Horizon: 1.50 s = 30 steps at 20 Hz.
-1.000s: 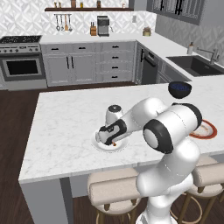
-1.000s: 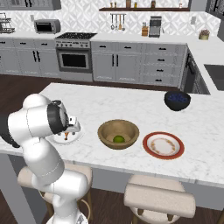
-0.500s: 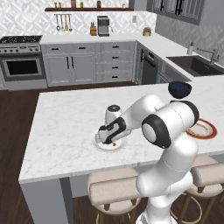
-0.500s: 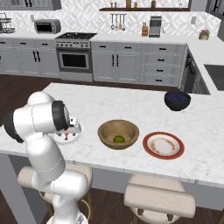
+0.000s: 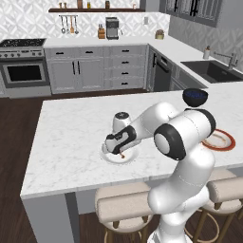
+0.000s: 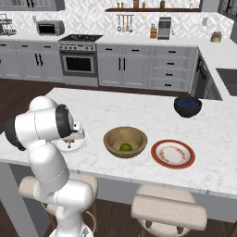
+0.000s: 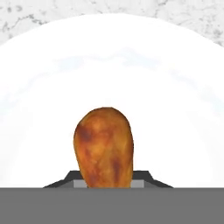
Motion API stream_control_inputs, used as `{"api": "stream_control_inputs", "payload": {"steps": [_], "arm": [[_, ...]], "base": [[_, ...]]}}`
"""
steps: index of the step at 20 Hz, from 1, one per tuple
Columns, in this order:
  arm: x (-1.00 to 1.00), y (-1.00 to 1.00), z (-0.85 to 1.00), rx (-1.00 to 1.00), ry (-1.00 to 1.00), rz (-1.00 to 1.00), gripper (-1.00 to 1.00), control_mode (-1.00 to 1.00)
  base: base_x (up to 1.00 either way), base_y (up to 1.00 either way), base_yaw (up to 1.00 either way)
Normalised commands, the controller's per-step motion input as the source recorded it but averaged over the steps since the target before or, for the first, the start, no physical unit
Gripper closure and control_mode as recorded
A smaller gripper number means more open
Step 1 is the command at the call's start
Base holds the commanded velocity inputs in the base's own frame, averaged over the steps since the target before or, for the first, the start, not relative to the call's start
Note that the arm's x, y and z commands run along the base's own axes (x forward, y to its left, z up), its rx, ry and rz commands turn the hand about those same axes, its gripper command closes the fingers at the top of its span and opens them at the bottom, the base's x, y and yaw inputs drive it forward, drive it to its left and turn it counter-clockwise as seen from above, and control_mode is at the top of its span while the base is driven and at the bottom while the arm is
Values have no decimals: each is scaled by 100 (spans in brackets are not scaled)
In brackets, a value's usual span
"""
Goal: Pick the chicken drumstick and lime from their plates and place them in the bowl. Then put the bowl in the fridge.
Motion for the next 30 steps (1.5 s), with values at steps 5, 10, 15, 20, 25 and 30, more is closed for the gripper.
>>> {"api": "stream_control_inputs", "payload": {"steps": [5,10,15,20,25,30], "arm": [[-4,-8,14,0,0,-1,100,-100],[-22,-21,83,0,-2,-1,100,-100],[-45,-52,100,6,-8,-13,100,-100],[-33,-90,79,3,-5,-19,100,-100],[-22,-97,56,1,2,-28,100,-100],[0,-100,14,1,10,-30,100,-100]], "base": [[0,0,0],[0,0,0],[0,0,0],[0,0,0],[0,0,0],[0,0,0]]}}
